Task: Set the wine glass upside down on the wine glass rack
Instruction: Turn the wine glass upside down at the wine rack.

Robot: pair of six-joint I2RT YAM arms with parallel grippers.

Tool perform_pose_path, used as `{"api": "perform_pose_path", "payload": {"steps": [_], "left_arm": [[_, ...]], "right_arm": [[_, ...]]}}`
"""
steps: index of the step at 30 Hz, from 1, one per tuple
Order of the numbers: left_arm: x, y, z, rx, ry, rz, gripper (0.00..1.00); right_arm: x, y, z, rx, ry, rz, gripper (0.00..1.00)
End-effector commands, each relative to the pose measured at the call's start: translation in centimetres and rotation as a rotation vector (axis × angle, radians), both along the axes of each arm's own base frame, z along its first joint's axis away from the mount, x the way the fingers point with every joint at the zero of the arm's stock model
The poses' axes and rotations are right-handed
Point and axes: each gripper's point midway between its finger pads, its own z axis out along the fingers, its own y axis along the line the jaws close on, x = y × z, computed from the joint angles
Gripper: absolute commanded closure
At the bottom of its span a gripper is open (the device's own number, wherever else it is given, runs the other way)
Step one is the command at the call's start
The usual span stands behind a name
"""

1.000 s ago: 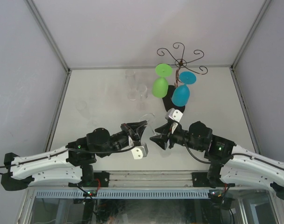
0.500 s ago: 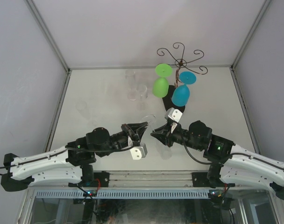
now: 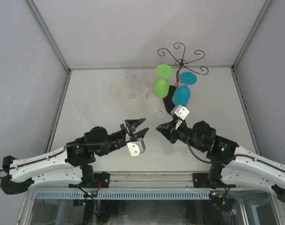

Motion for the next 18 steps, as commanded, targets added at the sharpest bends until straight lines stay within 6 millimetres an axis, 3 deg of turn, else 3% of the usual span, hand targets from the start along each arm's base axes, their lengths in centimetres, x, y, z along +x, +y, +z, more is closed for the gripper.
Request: {"api": "perform_pose_path", "payload": {"steps": [1,7,12,18], "left_arm": [[0.1,0.5,3.6,-0.157,0.066,0.012,0.5],[0.9,0.6,5.4,-0.24,0.231,0.055,0.47],[3.2,1.5,6.4,-0.308,0.293,0.161,0.46],[5.5,2.2,6.4,-0.334,0.311,0.278,0.46]], "right_arm": [[2.3,-2.4,1.9,0.037,-0.052,-0.163,1.0],[3.3,-6.9,4.3,0.092,-0.209,-0.302,1.0],[4.1,-12.4,6.7,0.159,-0.374,-0.482,1.0],[5.7,-18.6,8.9,0.121,-0.549,-0.731,1.0]]}}
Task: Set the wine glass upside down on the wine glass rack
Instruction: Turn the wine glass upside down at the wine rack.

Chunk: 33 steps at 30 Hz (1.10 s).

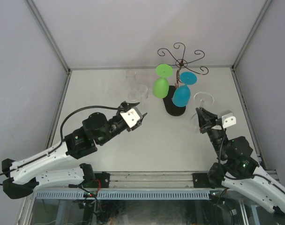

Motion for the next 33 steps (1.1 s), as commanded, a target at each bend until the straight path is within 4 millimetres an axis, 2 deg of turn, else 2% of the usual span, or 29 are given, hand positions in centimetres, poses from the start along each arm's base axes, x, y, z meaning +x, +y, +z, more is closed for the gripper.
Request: {"api": "perform_pose_path", "payload": {"steps": [1,7,15,21,24,33], "left_arm": [[1.2,0.8,2.7,-0.096,0.019,0.083,0.46],[1.6,1.2,2.5,-0.088,0.007,0.109,0.46],[2.3,1.4,2.0,-0.058,0.002,0.152,0.46],[2.7,1.6,1.9,-0.049,-0.001,0.175,0.46],[2.6,1.5,1.9,-0.049,-0.002,0.168,0.46],[2.4,1.5,2.0,-0.052,-0.006,0.159,0.46]], "right_arm": [[1.6,-4.9,3.6,-0.013,-0.153,-0.237,1.0],[4.8,-9.0,4.0,-0.018,-0.152,-0.426,1.0],[9.6,-13.3,4.5,0.12,-0.147,-0.454,1.0],[13.0,-13.1,4.3,0.124,-0.14,-0.372,1.0],[14.8,-12.8,3.2,0.115,-0.1,-0.303,1.0],[17.9,-11.3,2.2,0.07,-0.125,-0.106,1.0]]}}
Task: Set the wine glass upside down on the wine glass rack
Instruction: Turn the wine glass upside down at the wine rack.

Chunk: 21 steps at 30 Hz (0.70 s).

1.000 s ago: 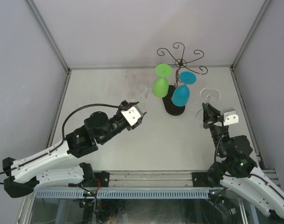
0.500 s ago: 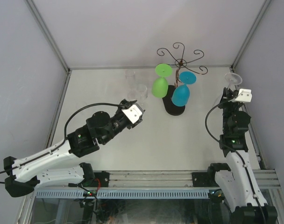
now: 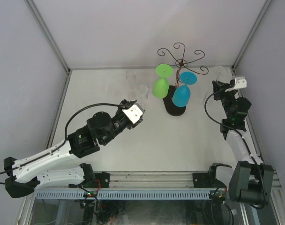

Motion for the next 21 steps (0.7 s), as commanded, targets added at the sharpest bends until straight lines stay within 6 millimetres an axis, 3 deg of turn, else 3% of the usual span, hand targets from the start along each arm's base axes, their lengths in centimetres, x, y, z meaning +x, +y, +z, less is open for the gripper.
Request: {"api": "perform_pose_path", "payload": {"steps": [1,13,21], "left_arm": [[0.0,0.5,3.3,-0.073,-0.045,0.007,0.46],[-0.1,0.7,3.4,-0.077,-0.049,0.008,0.46],[0.1,0.7,3.3,-0.071,-0.055,0.015,0.46]], "right_arm": [[0.4,2.1,6.0,-0.039,-0.2,0.168,1.0],[3.6,3.6,4.9,-0.095,-0.164,0.369,1.0],[4.6,4.9,4.3,-0.109,-0.159,0.441,1.0]]}}
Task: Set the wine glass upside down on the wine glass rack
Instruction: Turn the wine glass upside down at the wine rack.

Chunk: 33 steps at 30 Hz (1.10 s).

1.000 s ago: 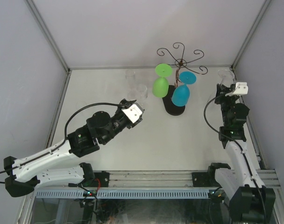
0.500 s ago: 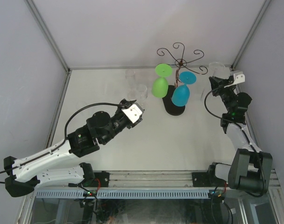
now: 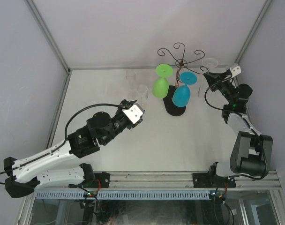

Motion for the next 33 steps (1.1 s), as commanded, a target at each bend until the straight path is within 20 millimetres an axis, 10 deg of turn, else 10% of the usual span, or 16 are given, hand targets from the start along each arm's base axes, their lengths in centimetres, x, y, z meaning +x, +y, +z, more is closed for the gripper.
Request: {"api": "perform_pose_path", "payload": {"steps": [1,33], "left_arm": [[0.1,0.6,3.2,-0.073,-0.049,0.014,0.46],[0.3,0.7,2.7,-0.056,-0.064,0.024,0.46]], "right_arm": [[-0.1,1.5,3.2,-0.034,-0.109,0.075,1.0],[-1.1,5.9,2.5,-0.004,-0.129,0.304,1.0]]}}
